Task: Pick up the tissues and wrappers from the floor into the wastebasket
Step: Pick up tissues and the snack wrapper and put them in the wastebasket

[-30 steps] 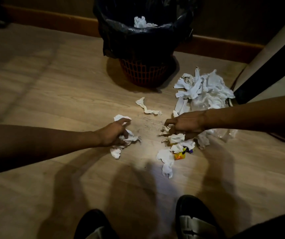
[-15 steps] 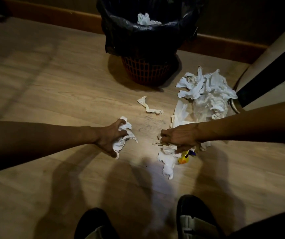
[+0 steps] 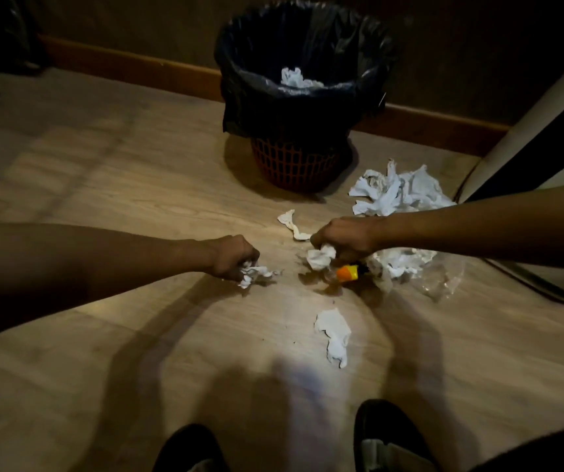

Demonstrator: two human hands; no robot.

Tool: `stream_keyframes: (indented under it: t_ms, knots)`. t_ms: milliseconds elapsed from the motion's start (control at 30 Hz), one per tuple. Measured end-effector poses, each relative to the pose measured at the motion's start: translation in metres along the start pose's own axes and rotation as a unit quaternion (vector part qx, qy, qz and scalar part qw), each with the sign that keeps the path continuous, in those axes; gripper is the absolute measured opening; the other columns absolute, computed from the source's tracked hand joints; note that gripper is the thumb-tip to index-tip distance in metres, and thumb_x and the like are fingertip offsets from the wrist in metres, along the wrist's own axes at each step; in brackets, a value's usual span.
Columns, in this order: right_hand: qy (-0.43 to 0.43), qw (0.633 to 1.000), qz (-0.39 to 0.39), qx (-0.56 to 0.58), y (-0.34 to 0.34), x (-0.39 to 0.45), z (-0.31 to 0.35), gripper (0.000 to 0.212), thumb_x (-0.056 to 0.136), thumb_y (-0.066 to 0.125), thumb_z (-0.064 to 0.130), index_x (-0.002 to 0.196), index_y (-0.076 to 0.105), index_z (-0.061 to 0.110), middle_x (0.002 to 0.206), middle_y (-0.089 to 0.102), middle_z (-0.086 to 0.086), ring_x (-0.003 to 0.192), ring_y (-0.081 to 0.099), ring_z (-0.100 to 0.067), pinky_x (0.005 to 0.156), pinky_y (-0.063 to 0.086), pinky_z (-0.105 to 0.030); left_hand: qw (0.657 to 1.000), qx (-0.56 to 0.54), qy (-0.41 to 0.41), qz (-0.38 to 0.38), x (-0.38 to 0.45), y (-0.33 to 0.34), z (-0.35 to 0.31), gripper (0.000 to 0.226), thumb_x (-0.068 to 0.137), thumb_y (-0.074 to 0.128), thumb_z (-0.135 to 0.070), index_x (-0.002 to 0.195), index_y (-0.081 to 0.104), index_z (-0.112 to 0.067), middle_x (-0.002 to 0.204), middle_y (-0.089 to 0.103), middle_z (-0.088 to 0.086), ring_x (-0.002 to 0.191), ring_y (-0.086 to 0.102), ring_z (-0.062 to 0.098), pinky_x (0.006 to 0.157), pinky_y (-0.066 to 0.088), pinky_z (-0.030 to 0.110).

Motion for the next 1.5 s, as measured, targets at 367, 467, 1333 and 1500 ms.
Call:
stream_keyframes:
  t_ms: [367, 467, 1333, 1500]
  knots:
    - [0.092, 0.951, -0.242, 0.168, -0.129, -0.030, -0.030, 0.051, 0.074, 0.074, 0.035, 0.118, 0.064, 0.011, 0.117, 0.070, -0.005, 0.107, 0.066, -0.021, 0.093, 0.055, -0.040, 0.964, -0.046, -0.033, -0.262, -0.047, -0.168, -0.004, 0.036, 0.077, 0.078, -0.030, 0.103, 0.067, -0.007, 0.089, 0.068, 0.011, 0.077, 0.058, 0.023, 0.063, 0.033, 0.027]
    - [0.086, 0.936, -0.286, 0.185, -0.158, -0.048, -0.035, 0.047, 0.073, 0.081, 0.030, 0.116, 0.067, 0.016, 0.113, 0.072, 0.002, 0.105, 0.066, -0.013, 0.090, 0.056, -0.038, 0.934, -0.067, -0.030, -0.351, -0.076, -0.211, 0.001, 0.037, 0.073, 0.072, -0.042, 0.093, 0.067, -0.011, 0.083, 0.070, 0.009, 0.077, 0.065, 0.026, 0.059, 0.040, 0.033]
    - [0.107, 0.728, -0.509, 0.447, -0.272, -0.146, -0.091, 0.025, 0.085, 0.072, 0.012, 0.109, 0.067, 0.012, 0.099, 0.071, 0.000, 0.094, 0.068, -0.014, 0.081, 0.054, -0.033, 0.805, -0.355, -0.129, -0.457, -0.023, -0.355, 0.024, 0.067, 0.073, 0.085, -0.028, 0.134, 0.059, -0.017, 0.139, 0.058, 0.011, 0.130, 0.052, 0.031, 0.110, 0.046, 0.044]
    - [0.117, 0.670, -0.561, 0.471, -0.296, -0.137, -0.100, 0.039, 0.083, 0.075, 0.018, 0.119, 0.065, 0.011, 0.110, 0.070, -0.003, 0.101, 0.068, -0.015, 0.082, 0.055, -0.030, 0.775, -0.334, -0.170, -0.509, -0.045, -0.346, 0.043, 0.050, 0.083, 0.076, -0.032, 0.129, 0.061, -0.018, 0.133, 0.059, 0.009, 0.119, 0.059, 0.027, 0.100, 0.050, 0.033]
Point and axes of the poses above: each hand's wrist, its own x-axis towards the middle knuckle, its own y-axis out of the palm, z = x × y, the point moved 8 cm from there along x, towards the middle knuckle
